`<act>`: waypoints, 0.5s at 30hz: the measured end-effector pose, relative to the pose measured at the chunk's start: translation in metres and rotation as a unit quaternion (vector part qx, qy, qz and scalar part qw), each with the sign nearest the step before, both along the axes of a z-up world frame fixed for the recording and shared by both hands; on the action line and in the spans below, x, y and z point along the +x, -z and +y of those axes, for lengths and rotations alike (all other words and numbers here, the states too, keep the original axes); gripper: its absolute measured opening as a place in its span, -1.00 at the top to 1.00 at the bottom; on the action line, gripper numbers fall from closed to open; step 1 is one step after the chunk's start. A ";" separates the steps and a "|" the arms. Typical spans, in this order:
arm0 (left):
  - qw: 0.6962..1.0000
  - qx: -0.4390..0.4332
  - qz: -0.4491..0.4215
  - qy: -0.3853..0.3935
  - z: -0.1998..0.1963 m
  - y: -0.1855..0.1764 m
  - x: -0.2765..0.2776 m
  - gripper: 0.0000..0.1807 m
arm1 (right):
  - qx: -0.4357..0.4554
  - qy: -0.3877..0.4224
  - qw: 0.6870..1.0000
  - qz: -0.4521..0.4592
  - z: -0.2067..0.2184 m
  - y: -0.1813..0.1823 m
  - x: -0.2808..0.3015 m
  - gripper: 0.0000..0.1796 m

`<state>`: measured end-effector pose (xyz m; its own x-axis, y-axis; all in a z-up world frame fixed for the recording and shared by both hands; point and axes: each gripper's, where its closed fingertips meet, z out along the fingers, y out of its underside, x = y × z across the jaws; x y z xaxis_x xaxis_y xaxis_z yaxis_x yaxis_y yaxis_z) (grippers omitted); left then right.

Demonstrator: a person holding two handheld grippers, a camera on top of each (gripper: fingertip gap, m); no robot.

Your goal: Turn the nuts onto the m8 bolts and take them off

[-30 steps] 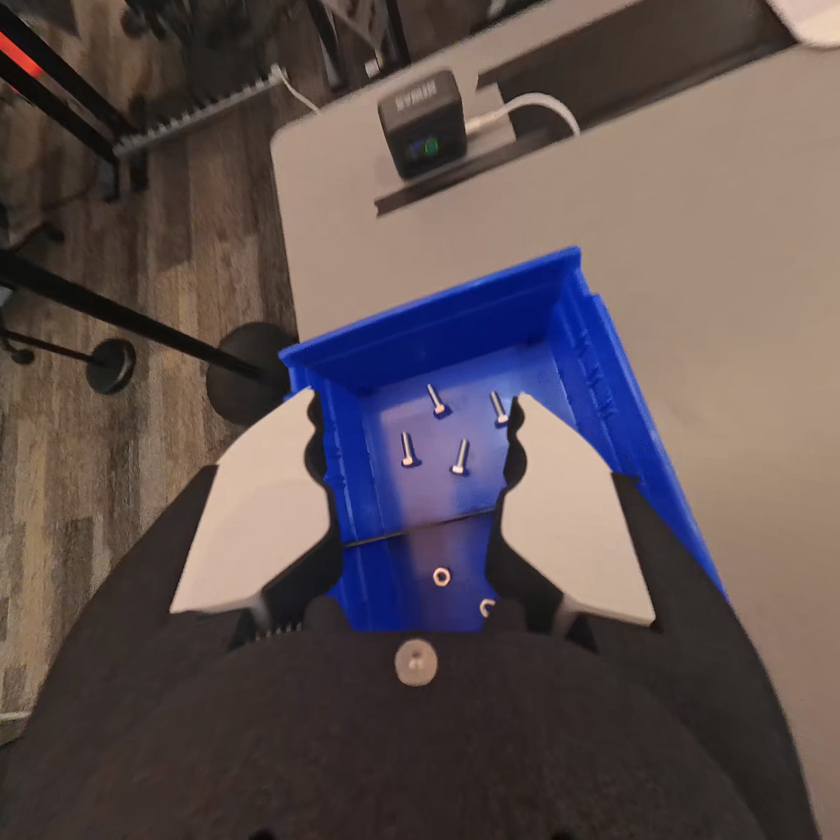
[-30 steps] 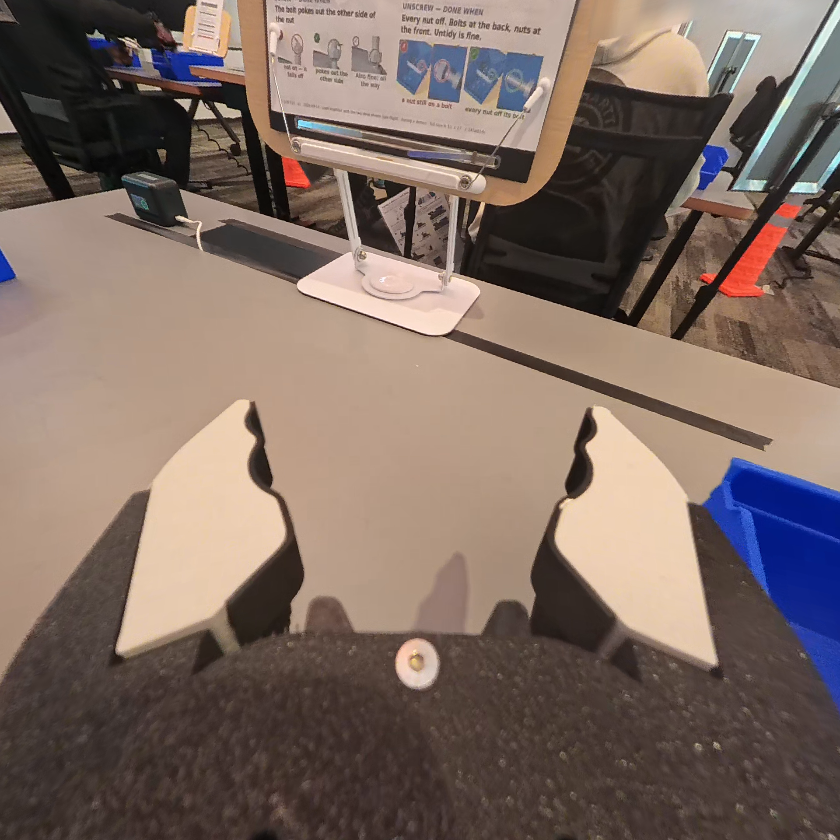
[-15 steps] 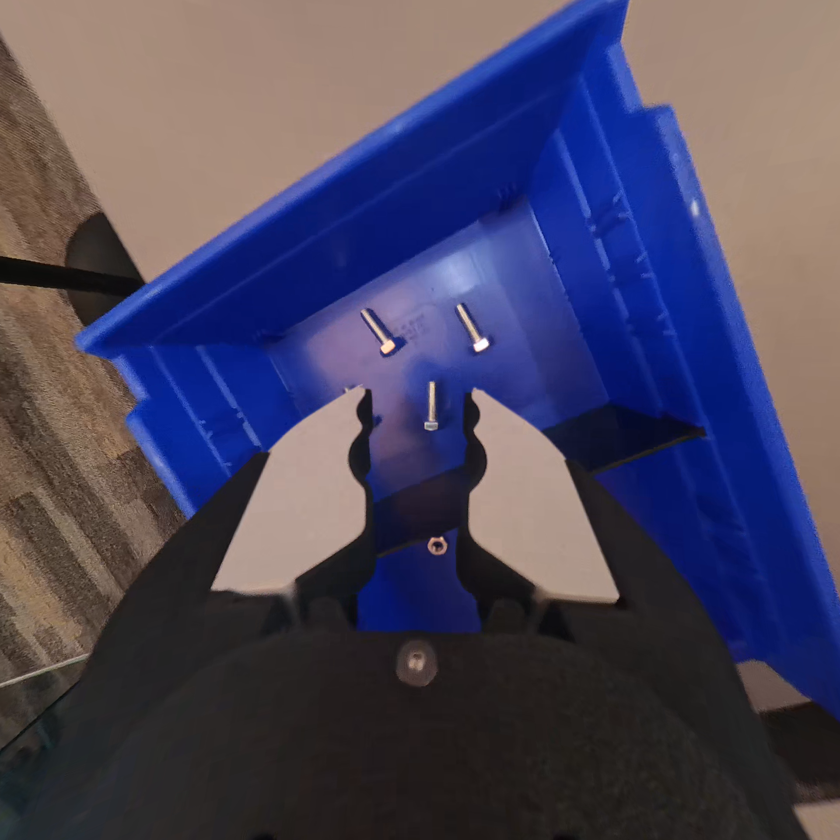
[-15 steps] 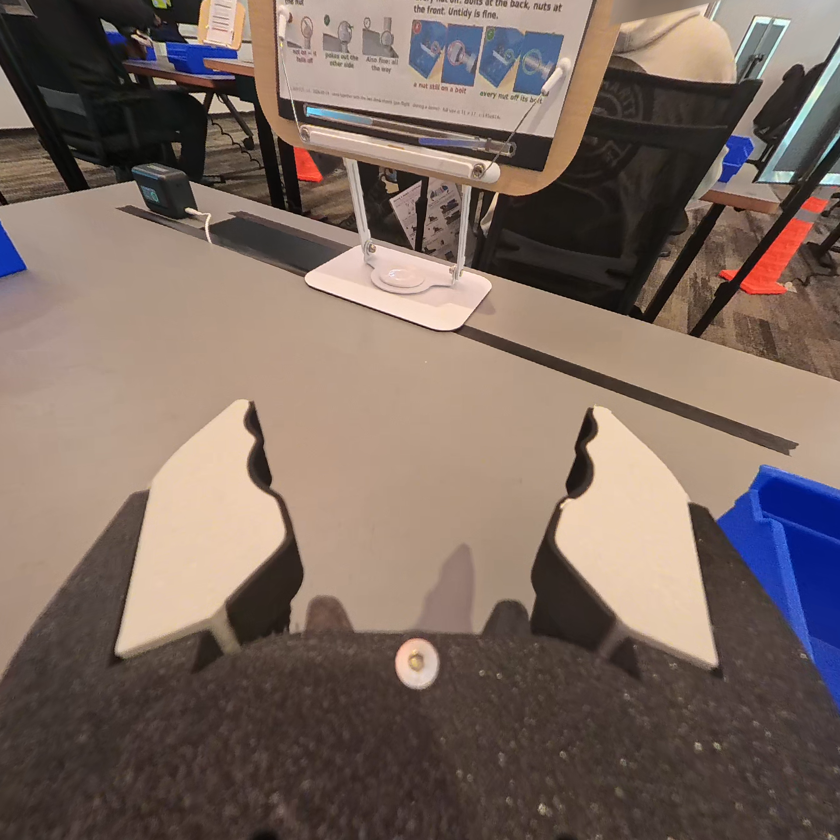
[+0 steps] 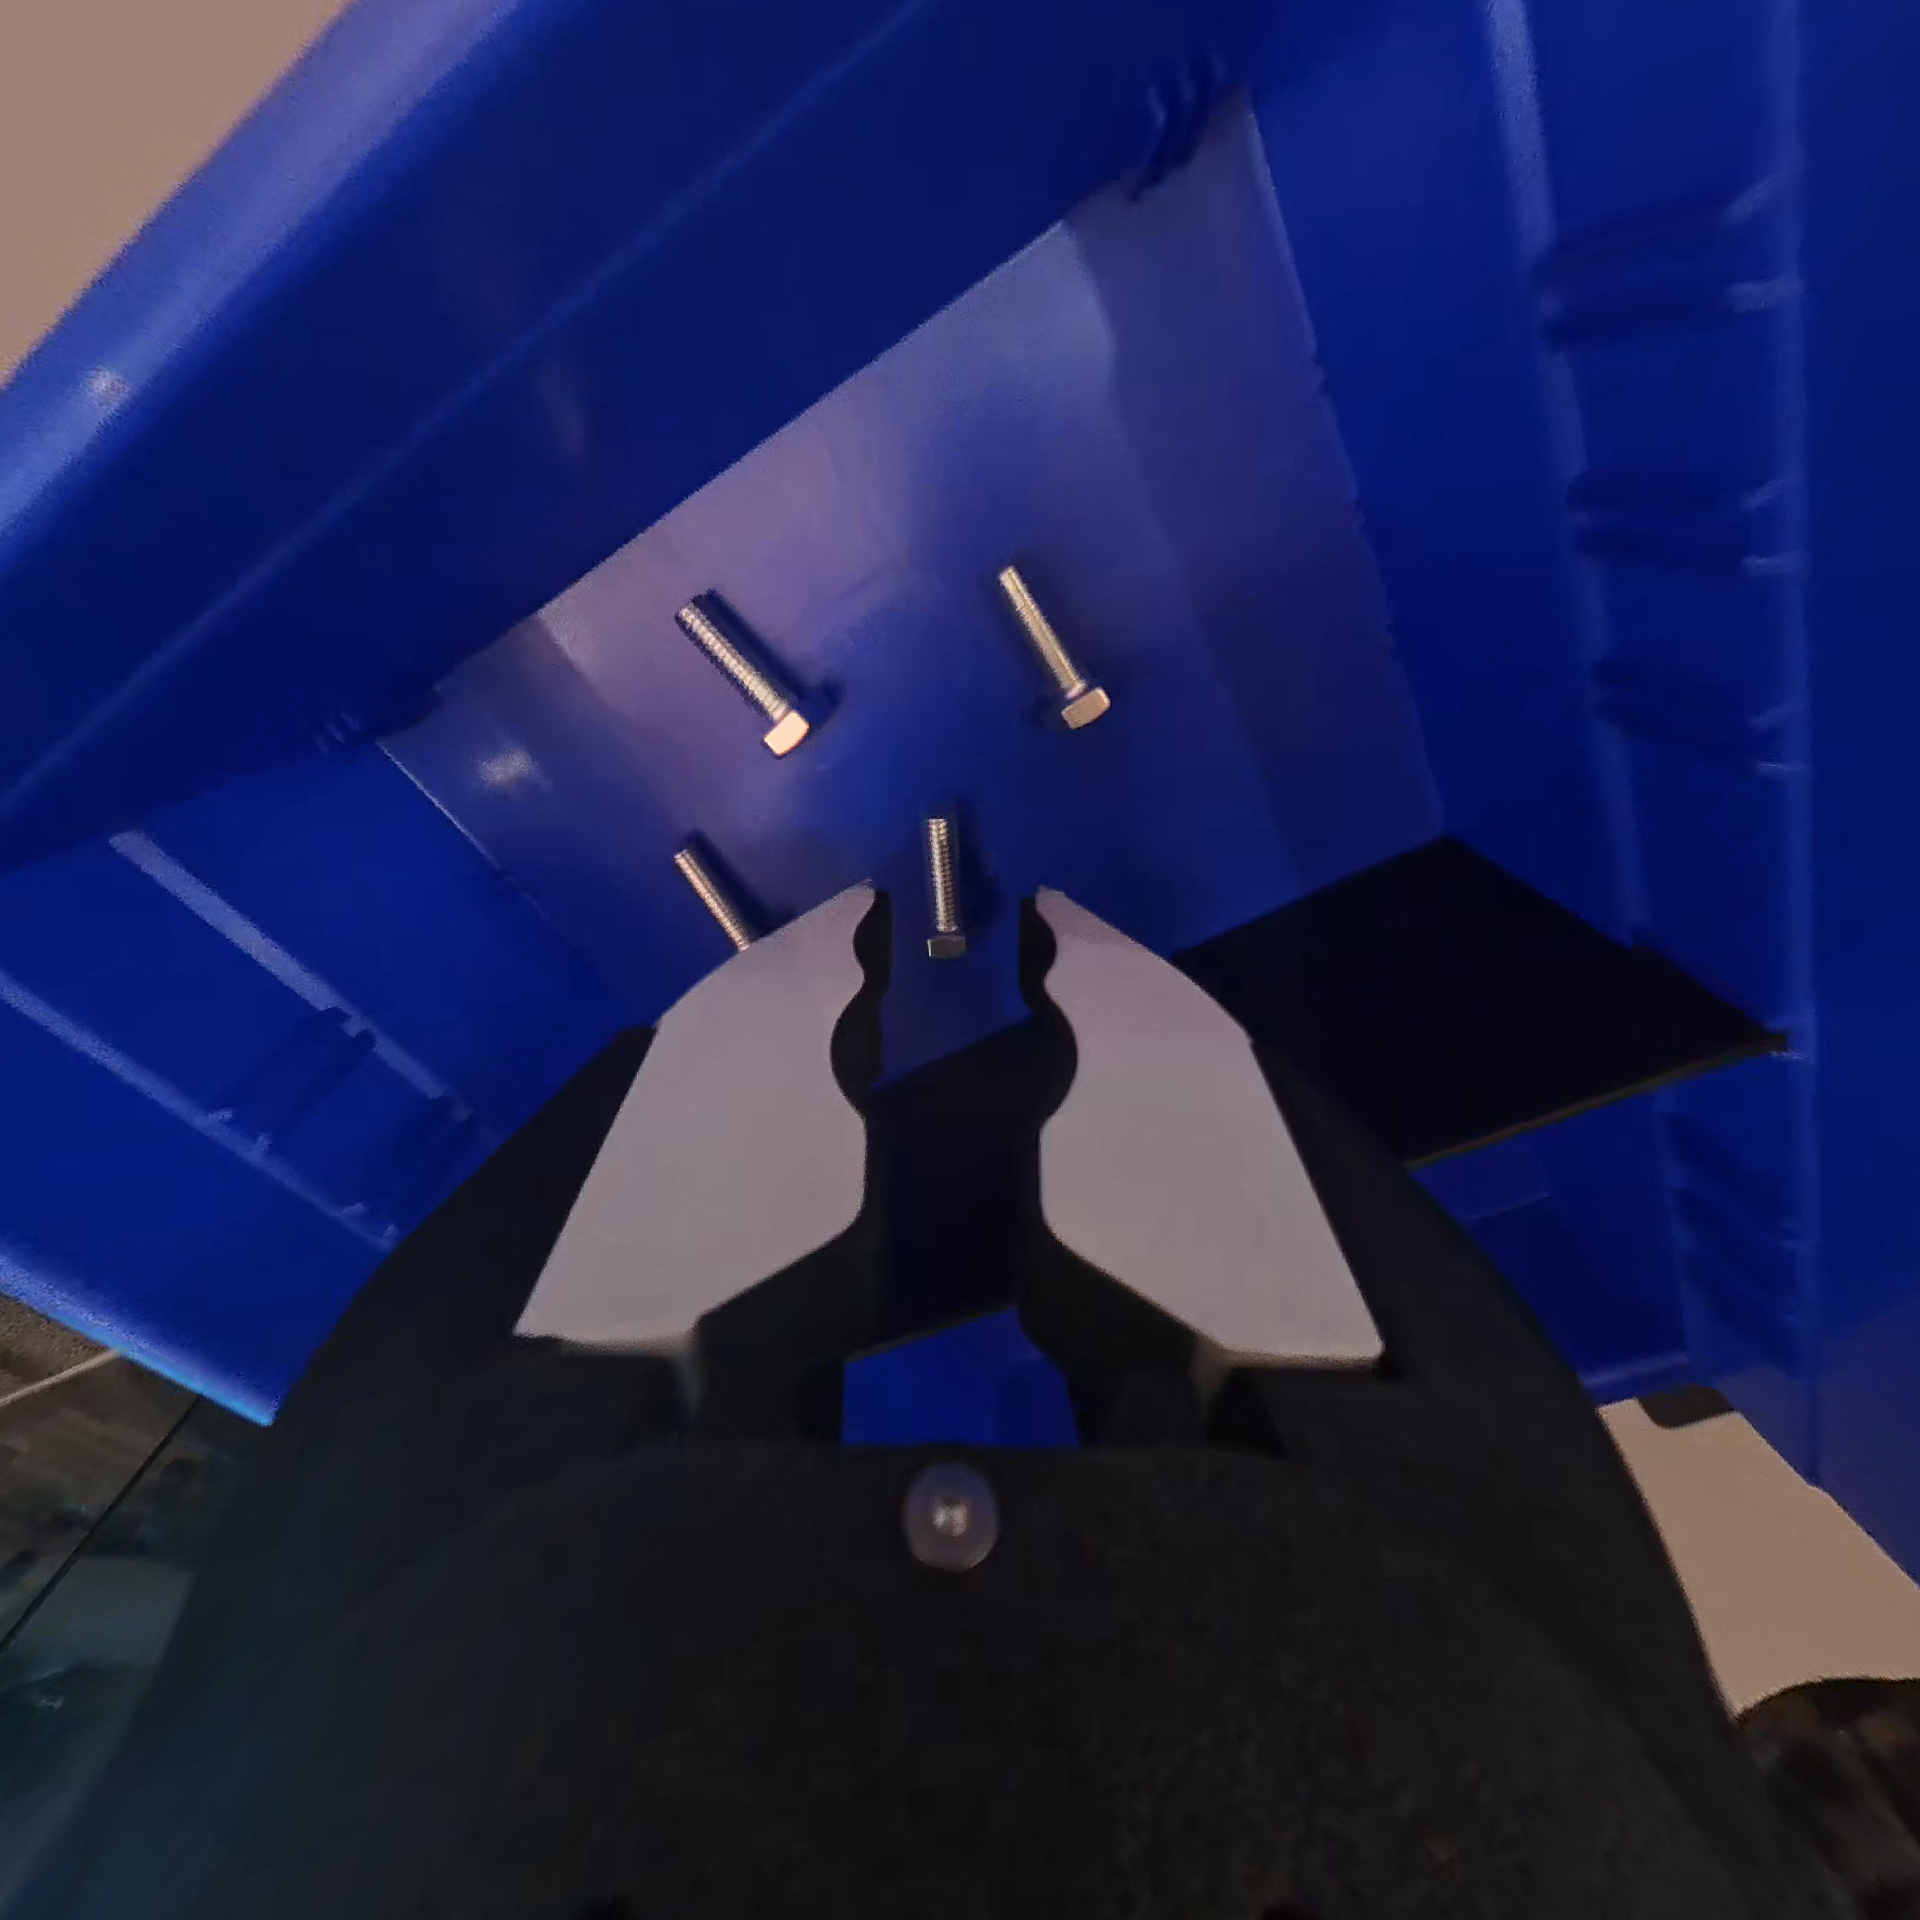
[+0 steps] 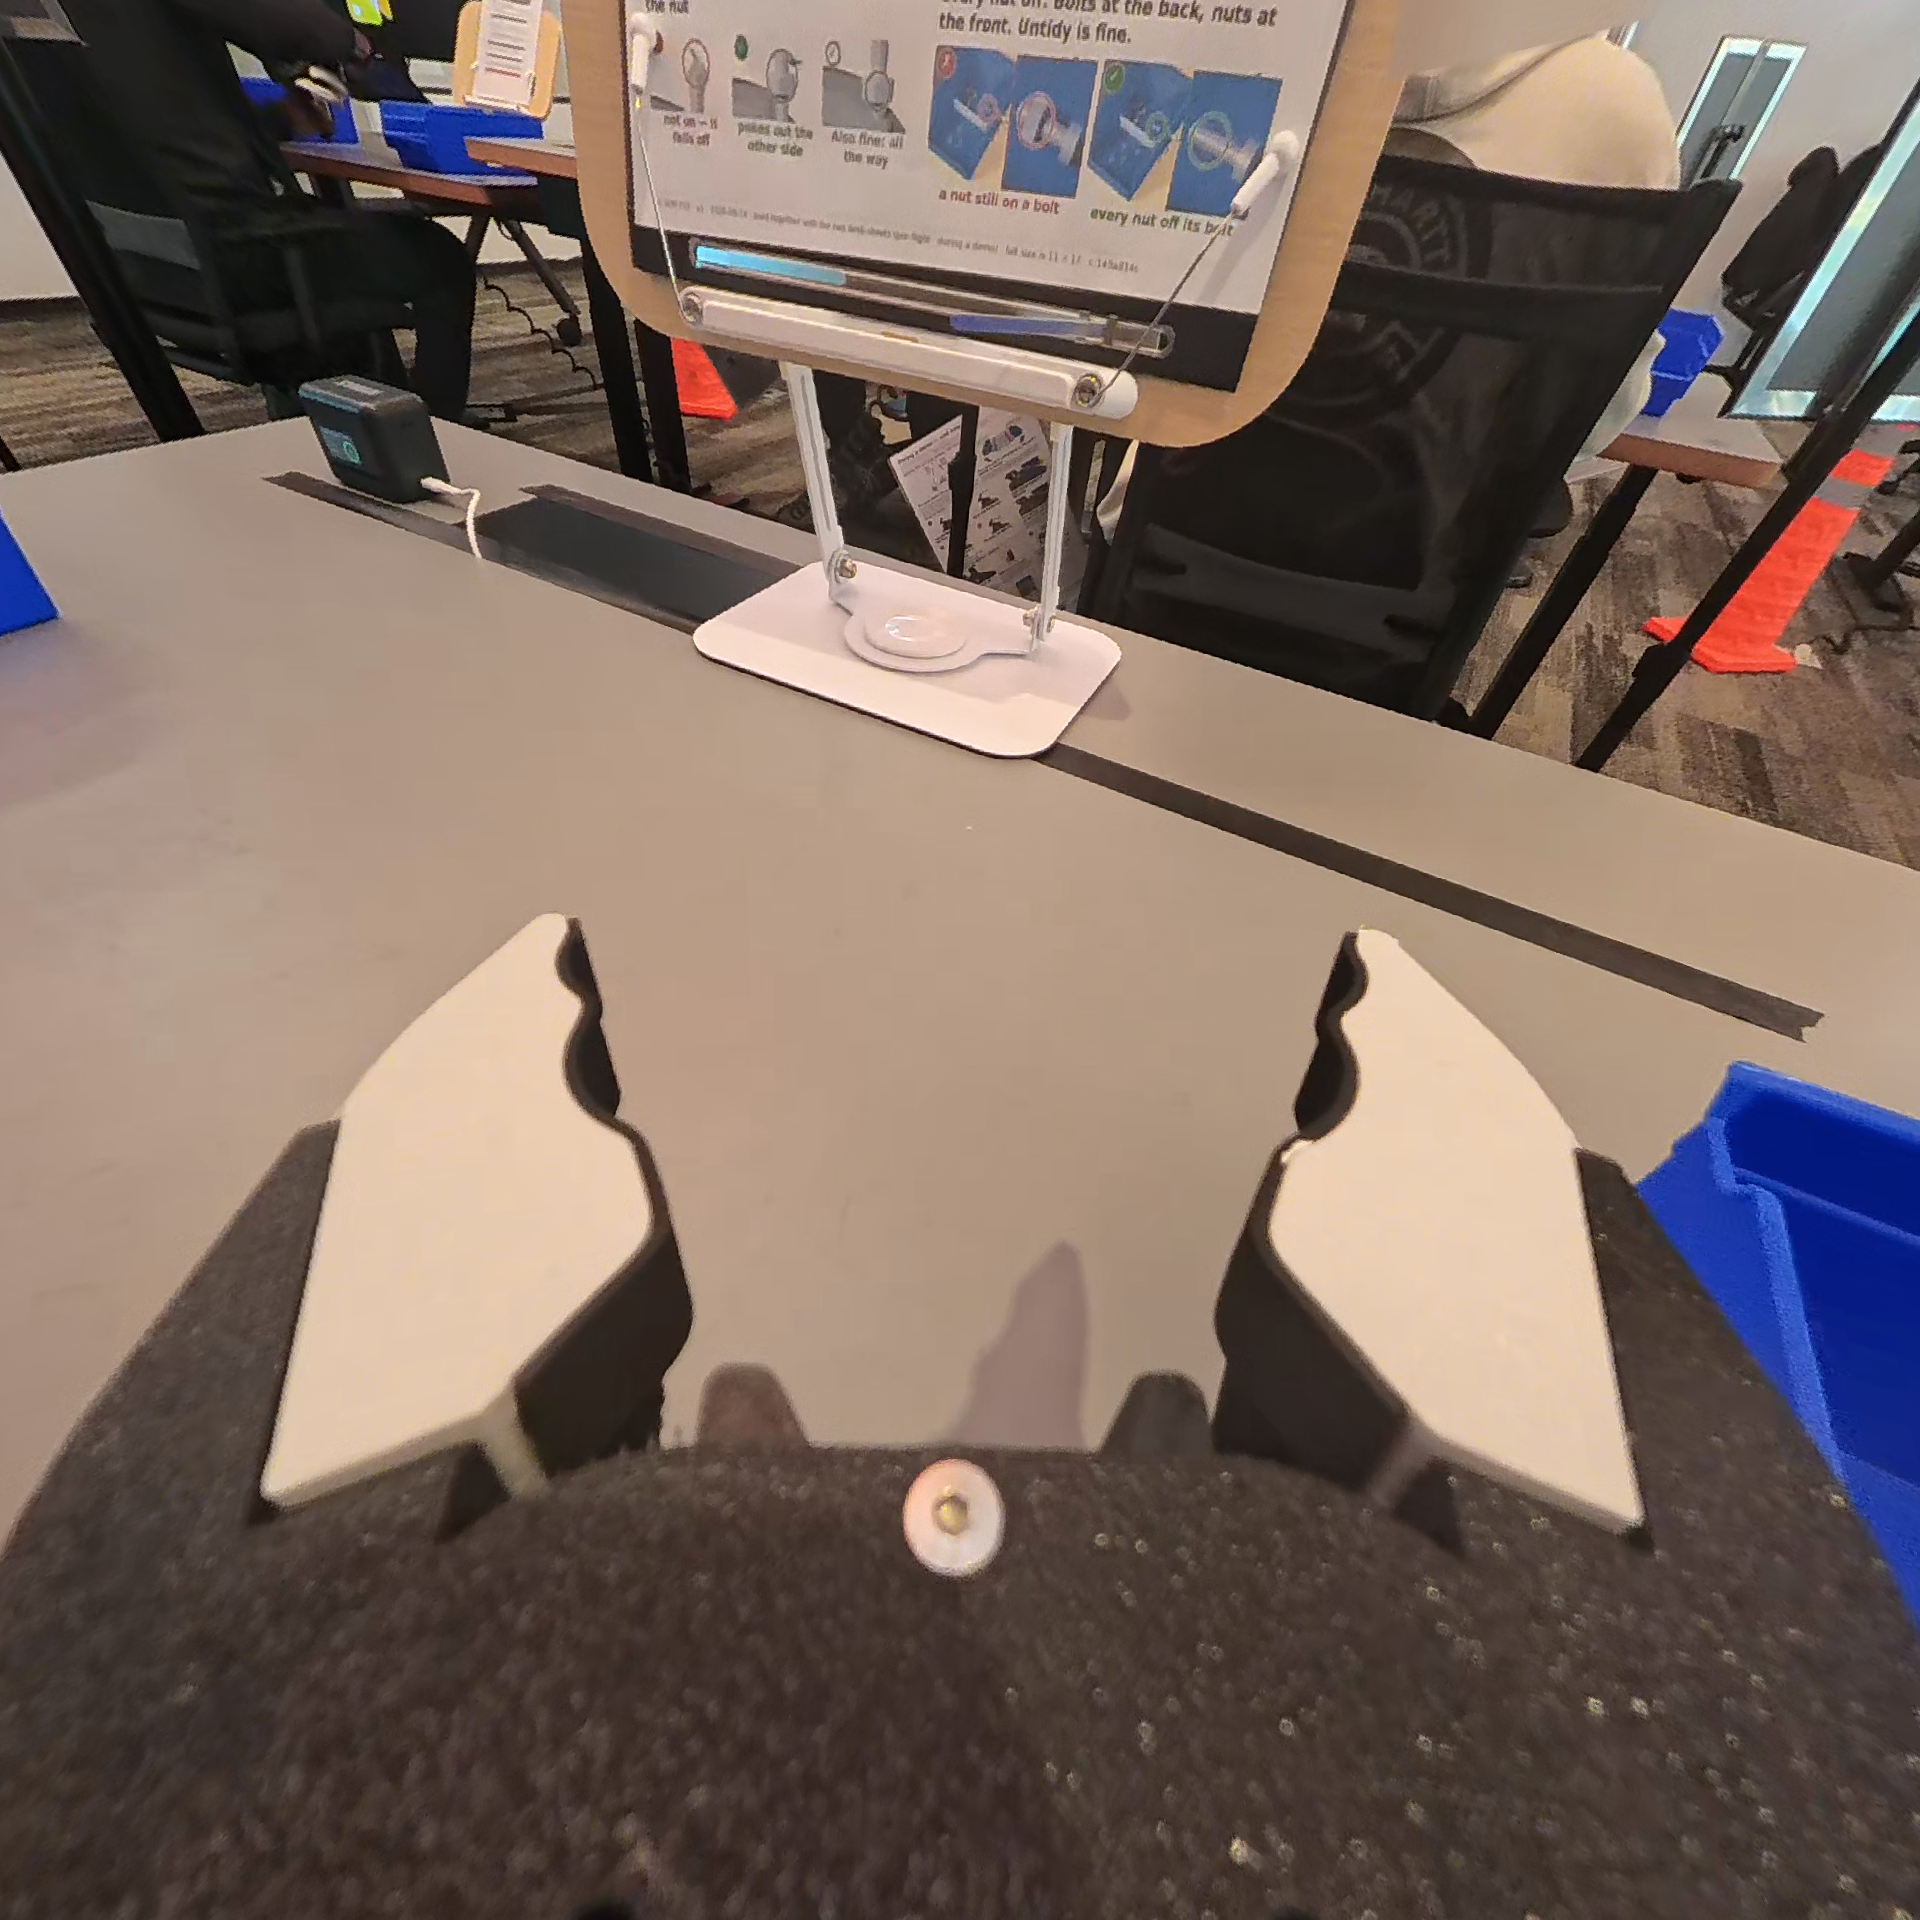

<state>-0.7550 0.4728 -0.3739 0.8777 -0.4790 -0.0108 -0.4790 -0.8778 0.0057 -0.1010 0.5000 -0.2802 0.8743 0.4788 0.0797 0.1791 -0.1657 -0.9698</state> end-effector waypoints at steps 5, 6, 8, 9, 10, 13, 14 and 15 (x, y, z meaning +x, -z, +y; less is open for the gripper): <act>0.999 -0.041 0.021 -0.011 -0.003 0.003 -0.001 0.73 | 0.001 0.000 1.000 -0.001 0.000 0.000 0.000 -0.43; 0.998 -0.050 0.025 -0.013 -0.003 0.004 -0.001 0.73 | 0.000 -0.001 1.000 -0.002 0.000 0.000 0.000 -0.43; 0.997 -0.068 0.033 -0.014 -0.005 0.006 -0.002 0.73 | 0.000 -0.001 1.000 -0.001 0.000 0.001 -0.001 -0.43; 0.996 -0.075 0.036 -0.015 -0.005 0.007 -0.002 0.73 | 0.000 -0.001 1.000 -0.002 0.000 0.000 0.000 -0.43; 0.996 -0.082 0.039 -0.016 -0.005 0.008 -0.002 0.73 | 0.001 0.000 1.000 -0.002 0.000 0.000 0.001 -0.43; 0.994 -0.096 0.050 -0.015 -0.003 0.010 -0.002 0.74 | 0.002 0.000 1.000 -0.001 0.000 -0.001 0.002 -0.43; 0.993 -0.102 0.052 -0.015 -0.003 0.011 -0.002 0.74 | 0.002 0.001 1.000 -0.001 0.000 -0.001 0.002 -0.43; 0.992 -0.109 0.054 -0.016 -0.004 0.012 -0.003 0.75 | 0.002 0.001 1.000 -0.001 0.000 -0.001 0.002 -0.43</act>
<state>-0.7576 0.4691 -0.3855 0.8916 -0.4528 -0.0044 -0.4377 -0.8644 0.2476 -0.0987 0.4997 -0.2796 0.8751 0.4767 0.0837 0.1813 -0.1627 -0.9699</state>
